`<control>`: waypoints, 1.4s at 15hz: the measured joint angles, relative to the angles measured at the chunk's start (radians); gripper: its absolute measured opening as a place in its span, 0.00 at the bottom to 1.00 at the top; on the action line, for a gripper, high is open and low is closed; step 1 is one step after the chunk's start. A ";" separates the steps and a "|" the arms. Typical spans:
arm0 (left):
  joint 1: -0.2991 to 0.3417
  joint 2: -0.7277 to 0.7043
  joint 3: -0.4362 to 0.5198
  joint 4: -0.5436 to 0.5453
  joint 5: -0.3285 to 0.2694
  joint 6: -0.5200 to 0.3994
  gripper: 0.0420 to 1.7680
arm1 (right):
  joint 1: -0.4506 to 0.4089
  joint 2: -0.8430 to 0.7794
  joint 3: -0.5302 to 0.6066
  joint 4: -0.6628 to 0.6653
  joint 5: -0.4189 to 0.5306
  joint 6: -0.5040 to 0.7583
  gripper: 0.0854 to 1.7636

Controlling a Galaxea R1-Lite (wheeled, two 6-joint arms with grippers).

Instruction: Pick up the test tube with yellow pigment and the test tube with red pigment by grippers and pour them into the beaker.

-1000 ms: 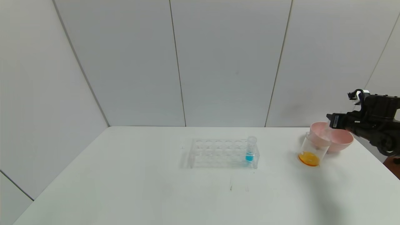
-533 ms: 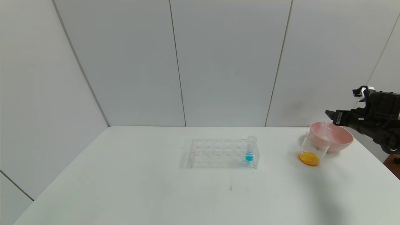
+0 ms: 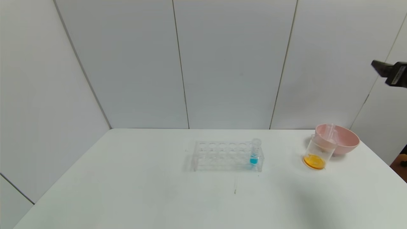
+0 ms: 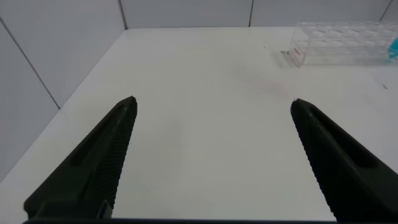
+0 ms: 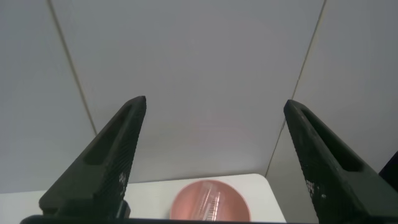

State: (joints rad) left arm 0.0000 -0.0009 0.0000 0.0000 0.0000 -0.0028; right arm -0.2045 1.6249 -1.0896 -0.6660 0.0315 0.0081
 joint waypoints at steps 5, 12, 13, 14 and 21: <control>0.000 0.000 0.000 0.000 0.000 0.000 1.00 | 0.052 -0.559 0.169 0.214 -0.008 -0.003 0.93; 0.000 0.000 0.000 0.000 0.000 0.000 1.00 | 0.148 -1.276 0.494 0.452 -0.058 -0.048 0.95; 0.000 0.000 0.000 0.000 0.000 0.000 1.00 | 0.170 -1.344 0.550 0.493 -0.061 -0.058 0.95; 0.000 0.000 0.000 0.000 0.000 0.000 1.00 | 0.184 -1.407 0.606 0.533 -0.062 -0.064 0.95; 0.000 0.000 0.000 0.000 0.000 0.000 1.00 | 0.201 -1.614 1.027 0.644 -0.047 -0.070 0.96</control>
State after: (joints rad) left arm 0.0000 -0.0009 0.0000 0.0000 0.0000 -0.0028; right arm -0.0032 0.0109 -0.0630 -0.0215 -0.0151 -0.0615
